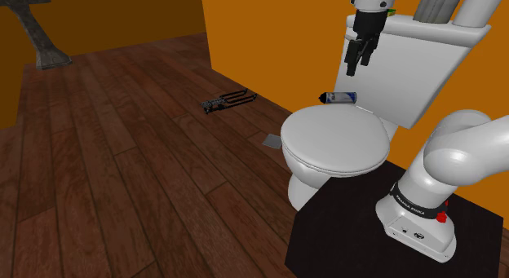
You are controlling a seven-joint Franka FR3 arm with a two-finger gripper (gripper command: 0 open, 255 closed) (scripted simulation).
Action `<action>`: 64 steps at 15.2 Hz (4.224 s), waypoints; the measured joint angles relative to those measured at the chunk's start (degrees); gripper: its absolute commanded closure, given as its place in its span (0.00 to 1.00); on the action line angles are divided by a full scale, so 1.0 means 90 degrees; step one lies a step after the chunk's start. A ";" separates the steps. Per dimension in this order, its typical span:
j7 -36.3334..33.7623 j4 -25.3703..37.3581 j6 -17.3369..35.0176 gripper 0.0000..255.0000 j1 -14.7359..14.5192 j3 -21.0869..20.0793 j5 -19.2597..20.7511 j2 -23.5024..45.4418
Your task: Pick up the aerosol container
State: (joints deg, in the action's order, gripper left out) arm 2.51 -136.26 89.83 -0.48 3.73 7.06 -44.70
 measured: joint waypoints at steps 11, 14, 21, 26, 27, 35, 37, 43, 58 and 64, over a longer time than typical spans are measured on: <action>0.1776 -0.0284 0.1222 0.00 0.0153 0.1412 0.0721 0.0838; 0.2410 -0.0142 0.1595 0.00 0.0162 0.1895 0.0860 0.1308; 0.3930 0.0355 0.2615 0.00 0.0012 0.2984 0.0746 0.2786; 0.5229 0.0948 0.3203 0.00 -0.0110 0.3663 0.0153 0.4082; 0.5491 0.1089 0.3307 0.00 -0.0128 0.3753 -0.0036 0.4381; 0.7759 0.2783 0.3532 0.00 0.0522 0.3804 -0.1837 0.6940; 0.8183 0.3285 0.3489 0.00 0.0829 0.3648 -0.2176 0.7522; 0.9007 0.5103 0.3065 0.00 0.1739 0.3142 -0.2806 0.9127; 0.9155 0.5151 0.3494 1.00 0.1897 0.2948 -0.3027 0.9623; 0.9148 0.5161 0.3421 1.00 0.1890 0.2970 -0.3001 0.9570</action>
State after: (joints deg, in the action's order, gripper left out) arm 84.84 -89.81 120.61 16.53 30.46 -19.95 41.43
